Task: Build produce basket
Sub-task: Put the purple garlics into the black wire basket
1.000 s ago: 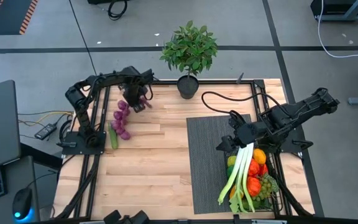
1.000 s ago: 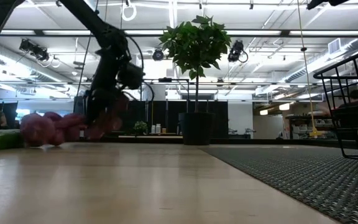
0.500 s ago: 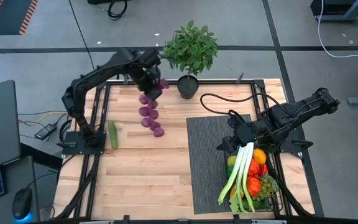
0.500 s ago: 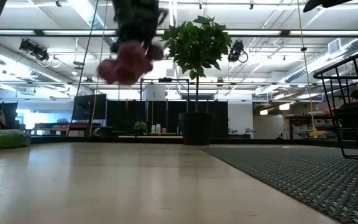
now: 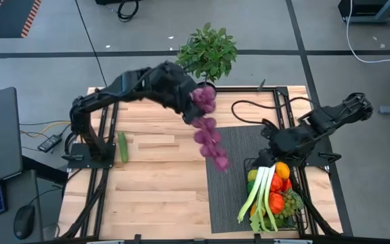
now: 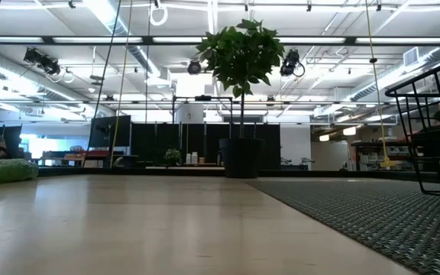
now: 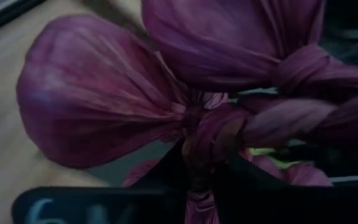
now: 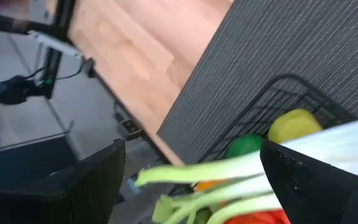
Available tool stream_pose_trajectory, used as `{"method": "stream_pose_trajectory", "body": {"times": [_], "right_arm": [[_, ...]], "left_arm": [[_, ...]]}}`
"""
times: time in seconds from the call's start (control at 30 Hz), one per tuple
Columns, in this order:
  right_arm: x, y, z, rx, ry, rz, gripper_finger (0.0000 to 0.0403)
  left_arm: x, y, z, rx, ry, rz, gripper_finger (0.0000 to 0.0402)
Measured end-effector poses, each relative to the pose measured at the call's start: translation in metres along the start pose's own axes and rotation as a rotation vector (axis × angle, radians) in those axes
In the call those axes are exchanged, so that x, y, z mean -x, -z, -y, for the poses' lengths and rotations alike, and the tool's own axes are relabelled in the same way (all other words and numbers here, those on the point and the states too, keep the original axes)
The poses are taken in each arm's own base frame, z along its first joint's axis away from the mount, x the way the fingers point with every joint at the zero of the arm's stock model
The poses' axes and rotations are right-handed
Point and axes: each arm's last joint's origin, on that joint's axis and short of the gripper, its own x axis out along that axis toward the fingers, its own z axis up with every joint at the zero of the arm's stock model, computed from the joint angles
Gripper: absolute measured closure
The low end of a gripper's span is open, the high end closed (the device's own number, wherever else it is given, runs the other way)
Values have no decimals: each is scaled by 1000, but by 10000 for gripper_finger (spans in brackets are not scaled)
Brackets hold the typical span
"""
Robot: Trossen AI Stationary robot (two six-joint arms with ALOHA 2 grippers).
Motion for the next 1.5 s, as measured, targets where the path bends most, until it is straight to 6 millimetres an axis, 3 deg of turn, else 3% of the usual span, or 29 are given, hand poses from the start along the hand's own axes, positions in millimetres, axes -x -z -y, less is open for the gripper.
{"method": "stream_pose_trajectory", "body": {"times": [0.17, 0.43, 0.57, 0.83, 1.2, 1.5], "right_arm": [[21, 8, -1, 30, -144, 55, 30], [37, -1, -17, 135, -324, 393, 30], [29, -9, -28, 200, -310, 512, 30], [-2, -24, -39, 305, -173, 548, 30], [-32, -50, -38, 262, -52, 520, 33], [-39, -72, -32, 196, 8, 559, 110]], "left_arm": [[-18, 11, 30, -11, 19, 78, 338], [-48, 18, 38, -15, -43, 119, 346], [-61, 17, 36, 39, -55, 138, 340], [-81, 15, 29, 41, -92, 149, 346], [-84, 14, 31, 74, -65, 167, 329], [-84, 13, 38, 87, 13, 175, 337]]}}
